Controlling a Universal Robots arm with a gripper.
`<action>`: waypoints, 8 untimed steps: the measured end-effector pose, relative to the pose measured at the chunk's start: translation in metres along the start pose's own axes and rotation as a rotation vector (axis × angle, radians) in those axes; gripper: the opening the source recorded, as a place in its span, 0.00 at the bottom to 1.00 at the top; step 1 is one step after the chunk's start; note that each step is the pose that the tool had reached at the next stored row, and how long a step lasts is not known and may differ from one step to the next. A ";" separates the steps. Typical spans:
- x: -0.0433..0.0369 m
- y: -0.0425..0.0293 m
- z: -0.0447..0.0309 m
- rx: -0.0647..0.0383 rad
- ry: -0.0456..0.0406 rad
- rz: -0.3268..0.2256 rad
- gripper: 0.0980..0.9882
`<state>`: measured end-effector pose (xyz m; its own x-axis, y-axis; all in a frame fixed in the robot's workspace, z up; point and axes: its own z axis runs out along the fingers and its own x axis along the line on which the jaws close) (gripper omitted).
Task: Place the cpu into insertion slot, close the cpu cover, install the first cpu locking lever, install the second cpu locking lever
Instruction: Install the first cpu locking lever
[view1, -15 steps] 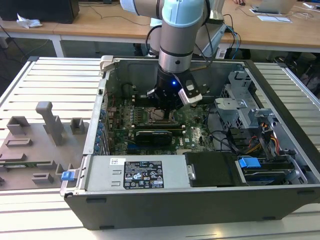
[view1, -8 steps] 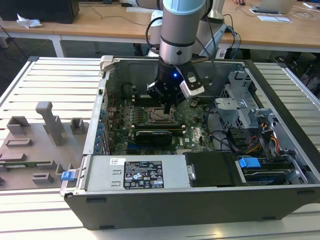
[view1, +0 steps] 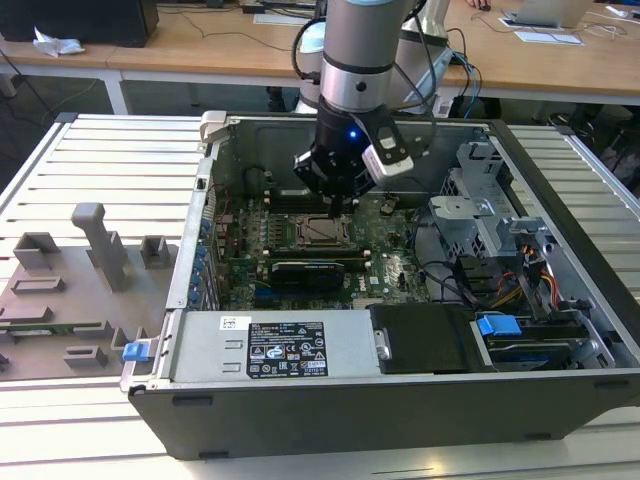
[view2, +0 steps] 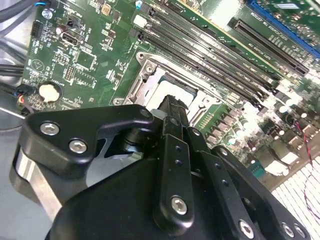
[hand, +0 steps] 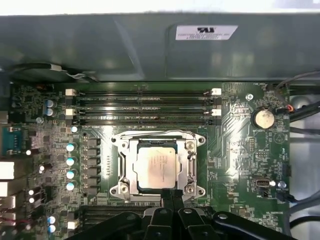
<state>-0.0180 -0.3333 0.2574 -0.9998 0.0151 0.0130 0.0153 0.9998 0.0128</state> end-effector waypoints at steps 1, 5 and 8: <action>0.0000 0.0000 -0.0026 0.000 0.0000 0.000 0.01; 0.0002 0.0002 -0.0120 0.000 0.0000 0.000 0.01; 0.0001 0.0002 -0.0142 0.000 -0.0001 0.000 0.01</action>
<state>-0.0180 -0.3333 0.2716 -0.9998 0.0150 0.0129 0.0151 0.9998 0.0124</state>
